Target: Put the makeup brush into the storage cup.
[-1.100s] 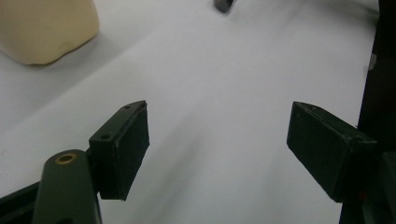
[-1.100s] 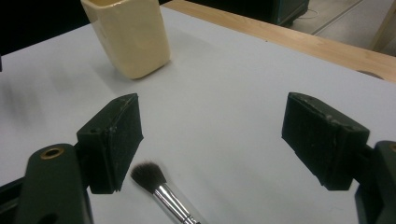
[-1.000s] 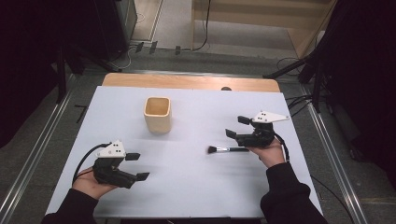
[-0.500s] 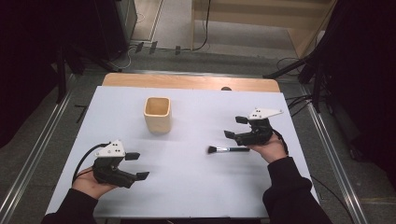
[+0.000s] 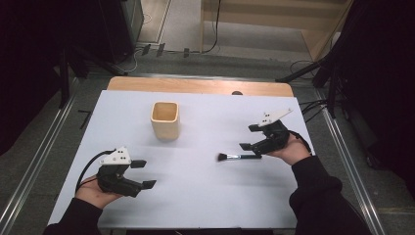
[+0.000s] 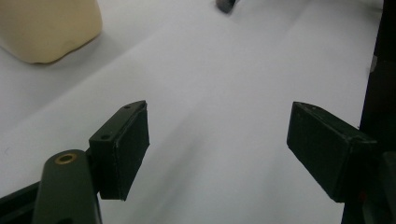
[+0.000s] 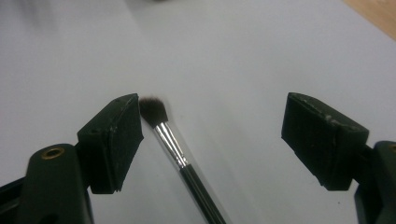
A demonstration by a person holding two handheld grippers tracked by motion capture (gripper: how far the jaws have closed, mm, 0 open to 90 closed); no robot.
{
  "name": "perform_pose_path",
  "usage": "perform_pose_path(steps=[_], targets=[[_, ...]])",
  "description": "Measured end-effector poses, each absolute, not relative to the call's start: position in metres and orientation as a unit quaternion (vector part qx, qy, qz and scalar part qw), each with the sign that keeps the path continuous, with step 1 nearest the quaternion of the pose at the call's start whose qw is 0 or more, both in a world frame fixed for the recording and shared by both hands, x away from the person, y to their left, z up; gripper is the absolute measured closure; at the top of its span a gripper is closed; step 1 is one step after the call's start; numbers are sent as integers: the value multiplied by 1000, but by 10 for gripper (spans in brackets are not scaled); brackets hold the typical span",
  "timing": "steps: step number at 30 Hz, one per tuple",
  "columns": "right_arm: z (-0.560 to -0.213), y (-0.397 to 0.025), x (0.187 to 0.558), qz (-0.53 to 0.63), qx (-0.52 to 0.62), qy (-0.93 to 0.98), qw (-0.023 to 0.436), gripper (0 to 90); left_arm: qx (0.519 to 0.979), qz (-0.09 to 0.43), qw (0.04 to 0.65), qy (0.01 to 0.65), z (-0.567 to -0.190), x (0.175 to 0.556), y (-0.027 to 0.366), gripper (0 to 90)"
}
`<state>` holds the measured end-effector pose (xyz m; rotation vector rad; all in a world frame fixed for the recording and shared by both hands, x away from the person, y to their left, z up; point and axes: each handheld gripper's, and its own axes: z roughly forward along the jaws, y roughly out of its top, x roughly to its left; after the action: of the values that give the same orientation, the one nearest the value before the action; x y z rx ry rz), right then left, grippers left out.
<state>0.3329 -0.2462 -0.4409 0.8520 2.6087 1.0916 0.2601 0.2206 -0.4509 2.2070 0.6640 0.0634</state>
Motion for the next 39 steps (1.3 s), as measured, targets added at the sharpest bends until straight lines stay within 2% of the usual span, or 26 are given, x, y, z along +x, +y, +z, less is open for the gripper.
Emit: perform_pose_path(steps=[15,31,39], targets=[[-431,-231,341,281,193,938,61,216,875,24,405,263,-451,260,221,217],[-423,-221,347,221,143,963,61,246,876,23,405,261,-451,260,221,217],[-423,-208,346,156,98,982,50,268,875,23,407,262,-451,260,221,217]])
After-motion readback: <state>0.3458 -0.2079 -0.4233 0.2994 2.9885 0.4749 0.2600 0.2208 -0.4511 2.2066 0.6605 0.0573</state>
